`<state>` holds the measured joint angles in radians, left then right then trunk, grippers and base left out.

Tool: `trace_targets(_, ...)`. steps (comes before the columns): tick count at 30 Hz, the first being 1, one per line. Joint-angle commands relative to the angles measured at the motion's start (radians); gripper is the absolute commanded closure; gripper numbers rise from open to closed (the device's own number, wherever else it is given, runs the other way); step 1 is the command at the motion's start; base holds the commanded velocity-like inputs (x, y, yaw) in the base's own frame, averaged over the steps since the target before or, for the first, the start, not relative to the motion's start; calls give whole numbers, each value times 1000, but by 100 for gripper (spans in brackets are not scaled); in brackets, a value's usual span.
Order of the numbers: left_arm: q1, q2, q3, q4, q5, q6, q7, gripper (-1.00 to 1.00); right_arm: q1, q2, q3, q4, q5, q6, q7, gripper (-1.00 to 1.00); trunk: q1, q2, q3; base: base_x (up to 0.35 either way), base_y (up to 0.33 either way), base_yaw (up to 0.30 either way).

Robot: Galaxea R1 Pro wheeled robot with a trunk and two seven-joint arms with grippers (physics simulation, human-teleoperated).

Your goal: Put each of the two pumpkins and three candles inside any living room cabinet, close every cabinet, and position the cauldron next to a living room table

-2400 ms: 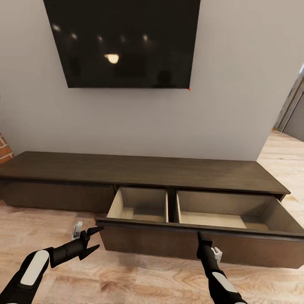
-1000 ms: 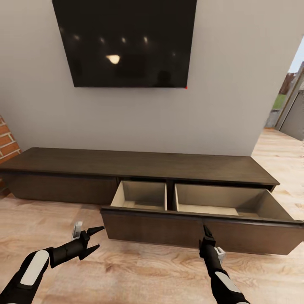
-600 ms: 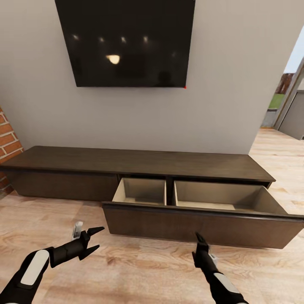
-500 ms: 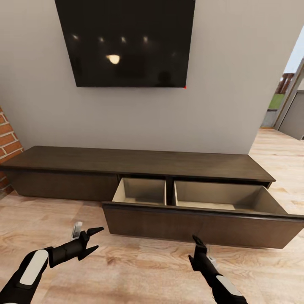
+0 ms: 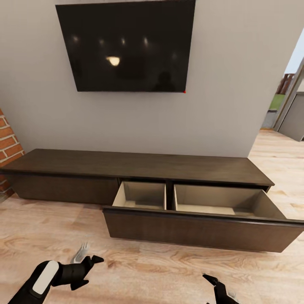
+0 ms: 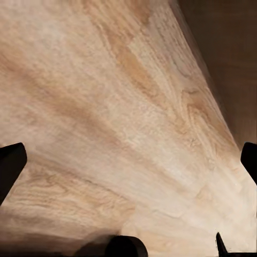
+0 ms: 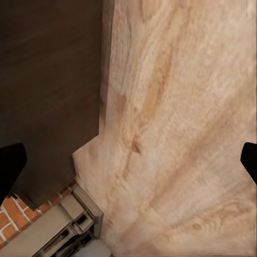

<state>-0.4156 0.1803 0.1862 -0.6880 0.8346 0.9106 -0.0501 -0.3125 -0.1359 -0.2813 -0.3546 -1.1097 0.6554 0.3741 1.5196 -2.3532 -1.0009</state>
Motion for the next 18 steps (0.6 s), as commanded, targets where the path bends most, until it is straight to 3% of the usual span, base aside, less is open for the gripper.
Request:
trace_targets(1, 0, -1, -10, 21, 1, -24, 2, -100, 3, 0, 1, 0, 0, 1, 0, -100, -4, 7, 3, 0, 0, 0)
trace_targets(5, 0, -4, -96, 57, 0, -70, 4, -100, 6, 1, 4, -1, 1, 1, 0, -100, -19, 35, 16, 0, 0, 0)
trace_targets(7, 0, -4, -119, 65, 3, -90, 4, -100, 7, 1, 2, 3, -1, 0, 1, -100, -27, 49, 22, 0, 0, 0)
trace_targets(15, 0, -11, -140, 105, 1, -137, 7, -100, 7, 3, 0, 10, -2, -16, -6, -100, -58, 105, 47, 0, 0, 0)
trace_targets(18, 0, -11, -140, 127, 4, -193, 6, -100, 7, 2, -1, 12, -1, -55, -7, -100, -69, 126, 57, 0, 0, 0)
